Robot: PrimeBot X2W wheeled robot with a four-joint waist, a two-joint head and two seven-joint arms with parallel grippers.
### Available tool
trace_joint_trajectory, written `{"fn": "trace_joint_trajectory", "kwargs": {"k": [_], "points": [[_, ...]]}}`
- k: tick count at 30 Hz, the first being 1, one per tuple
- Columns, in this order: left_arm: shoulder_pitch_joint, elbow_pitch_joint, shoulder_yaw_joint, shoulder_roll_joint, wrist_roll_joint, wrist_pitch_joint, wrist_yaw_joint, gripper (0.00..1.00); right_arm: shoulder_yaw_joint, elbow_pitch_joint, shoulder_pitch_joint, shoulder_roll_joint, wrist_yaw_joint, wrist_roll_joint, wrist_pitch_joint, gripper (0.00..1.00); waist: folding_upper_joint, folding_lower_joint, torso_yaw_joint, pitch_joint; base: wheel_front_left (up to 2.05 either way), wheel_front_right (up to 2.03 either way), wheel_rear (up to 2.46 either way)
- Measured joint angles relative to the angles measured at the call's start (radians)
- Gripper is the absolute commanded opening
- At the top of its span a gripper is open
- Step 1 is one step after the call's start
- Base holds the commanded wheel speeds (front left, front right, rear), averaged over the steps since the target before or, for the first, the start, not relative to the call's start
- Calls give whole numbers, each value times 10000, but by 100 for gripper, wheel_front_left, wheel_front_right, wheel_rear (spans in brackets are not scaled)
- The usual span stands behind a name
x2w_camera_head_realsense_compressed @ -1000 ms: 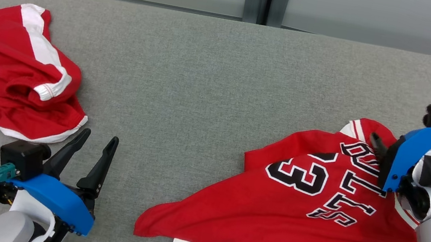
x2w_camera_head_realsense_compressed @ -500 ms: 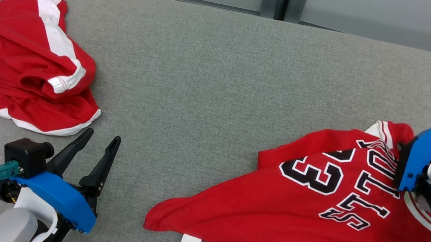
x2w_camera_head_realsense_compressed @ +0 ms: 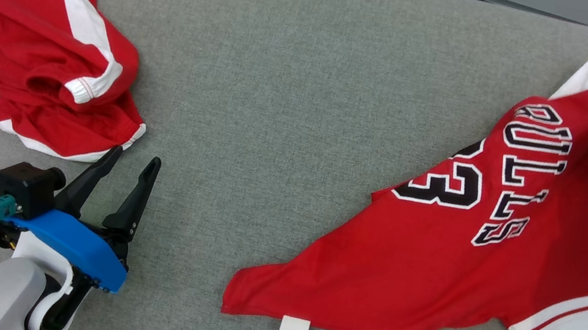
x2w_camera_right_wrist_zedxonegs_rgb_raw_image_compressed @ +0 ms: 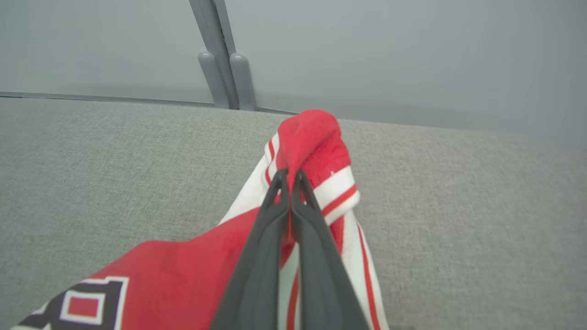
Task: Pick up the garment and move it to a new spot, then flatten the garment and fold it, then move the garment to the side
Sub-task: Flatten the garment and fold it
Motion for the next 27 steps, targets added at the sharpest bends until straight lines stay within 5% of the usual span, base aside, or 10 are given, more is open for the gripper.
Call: {"fn": "trace_joint_trajectory", "kwargs": {"k": [5, 7, 8, 17, 27], "points": [[-192, 178, -173, -17, -94, -105, -4, 100, -493, 322, -595, 165, 0, -903, -1091, 4, 1, 1, 262, 340, 0, 0, 0], [-264, 290, -217, -19, -113, -180, -17, 100, -669, 454, -678, 219, 0, -1306, -1647, 81, 1, 2, 299, 324, 0, 0, 0], [-273, 345, -242, -31, -125, -190, -19, 100, -750, 502, -682, 286, 0, -1415, -1962, 100, 1, 2, 292, 280, 0, 0, 0], [-143, 665, -397, -63, -178, -412, 23, 100, -761, 1216, -45, 915, 0, -2031, -3513, 100, 0, -2, -150, -841, 0, 0, 0], [592, 376, 552, -249, 96, -894, 932, 100, 1360, -92, 1449, 1536, 0, -1074, -5049, 100, -1, -4, -1364, -2191, 0, 0, 0]]}}
